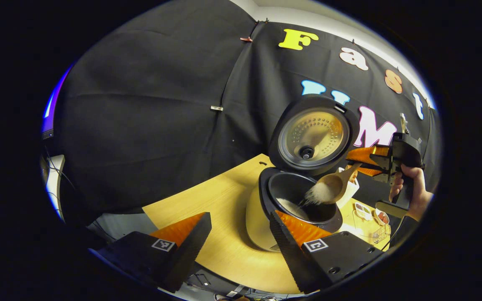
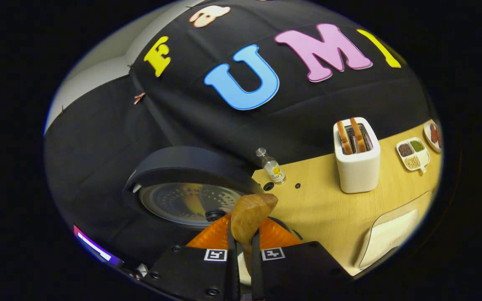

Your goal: Close the left gripper, press the button to open the rice cooker; take a wooden spoon from the chopstick holder with the right hand, scoop a spoonful of rice and pour it into the rice cooker, then put the wooden spoon back into the chopstick holder.

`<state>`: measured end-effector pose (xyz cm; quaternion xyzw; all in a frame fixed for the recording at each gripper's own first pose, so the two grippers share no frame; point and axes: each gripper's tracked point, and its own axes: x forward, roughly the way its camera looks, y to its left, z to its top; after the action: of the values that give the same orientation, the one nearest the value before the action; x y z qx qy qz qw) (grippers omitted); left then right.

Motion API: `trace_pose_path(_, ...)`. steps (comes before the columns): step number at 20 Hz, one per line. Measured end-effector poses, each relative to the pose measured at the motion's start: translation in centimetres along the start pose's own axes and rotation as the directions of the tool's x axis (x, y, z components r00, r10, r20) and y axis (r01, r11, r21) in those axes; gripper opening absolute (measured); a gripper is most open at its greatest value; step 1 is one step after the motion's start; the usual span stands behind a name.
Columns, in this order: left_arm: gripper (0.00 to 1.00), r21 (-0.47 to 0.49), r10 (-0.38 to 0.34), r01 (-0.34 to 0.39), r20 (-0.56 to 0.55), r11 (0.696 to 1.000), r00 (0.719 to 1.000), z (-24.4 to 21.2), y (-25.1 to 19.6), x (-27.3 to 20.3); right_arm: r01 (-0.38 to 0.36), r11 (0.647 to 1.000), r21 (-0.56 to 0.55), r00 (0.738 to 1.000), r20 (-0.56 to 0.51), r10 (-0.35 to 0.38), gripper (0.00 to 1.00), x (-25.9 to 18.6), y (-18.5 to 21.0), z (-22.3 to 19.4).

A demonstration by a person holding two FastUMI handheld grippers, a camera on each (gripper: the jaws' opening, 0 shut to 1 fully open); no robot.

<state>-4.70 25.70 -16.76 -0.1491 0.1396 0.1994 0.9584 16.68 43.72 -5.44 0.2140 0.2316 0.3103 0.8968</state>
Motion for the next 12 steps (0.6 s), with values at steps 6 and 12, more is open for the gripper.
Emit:
trace_pose_path(6,0.95,0.008,-0.003,0.003,-0.005,1.000,1.000,-0.3,-0.1,0.1,-0.107,0.965,-0.240,0.994,-0.049,0.099,0.15,0.5,3.2,-3.3)
trace_pose_path(12,0.96,0.011,0.007,-0.007,-0.006,1.000,1.000,-0.5,0.3,0.0,-0.174,0.894,-0.414,0.985,-0.059,0.165,0.15,-0.4,4.9,-5.0)
